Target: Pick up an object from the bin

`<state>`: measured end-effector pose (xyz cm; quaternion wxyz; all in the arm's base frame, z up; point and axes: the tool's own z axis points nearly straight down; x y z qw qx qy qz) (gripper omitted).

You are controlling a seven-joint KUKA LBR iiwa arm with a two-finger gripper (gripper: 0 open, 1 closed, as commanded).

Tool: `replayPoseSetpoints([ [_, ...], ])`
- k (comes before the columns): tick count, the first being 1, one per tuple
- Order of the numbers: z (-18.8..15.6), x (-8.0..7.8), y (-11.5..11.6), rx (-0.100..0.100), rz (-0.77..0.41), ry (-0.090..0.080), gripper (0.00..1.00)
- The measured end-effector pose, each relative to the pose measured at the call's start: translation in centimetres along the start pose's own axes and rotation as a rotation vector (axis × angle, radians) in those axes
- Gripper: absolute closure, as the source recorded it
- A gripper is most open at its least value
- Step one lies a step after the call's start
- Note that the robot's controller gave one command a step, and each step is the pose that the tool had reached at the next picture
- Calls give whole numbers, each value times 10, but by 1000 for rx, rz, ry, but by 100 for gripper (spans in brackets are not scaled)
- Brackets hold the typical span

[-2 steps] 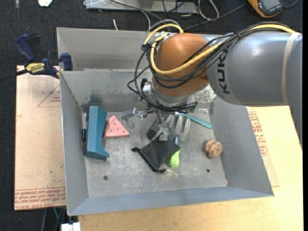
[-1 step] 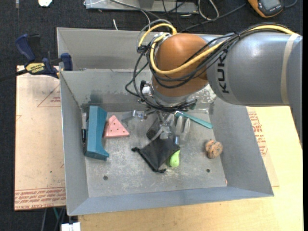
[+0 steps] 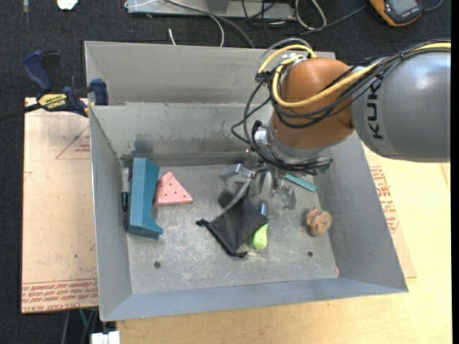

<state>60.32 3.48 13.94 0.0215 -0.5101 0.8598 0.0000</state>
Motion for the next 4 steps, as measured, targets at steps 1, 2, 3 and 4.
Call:
replayPoseSetpoints([
  [1, -4, 0, 13, -3, -141, -2, 0],
  [2, 67, 19, 0, 3, -41, -5, 0],
  [3, 104, 21, -5, 6, -53, -8, 0],
  [4, 47, 12, 4, 1, -58, -5, 100],
])
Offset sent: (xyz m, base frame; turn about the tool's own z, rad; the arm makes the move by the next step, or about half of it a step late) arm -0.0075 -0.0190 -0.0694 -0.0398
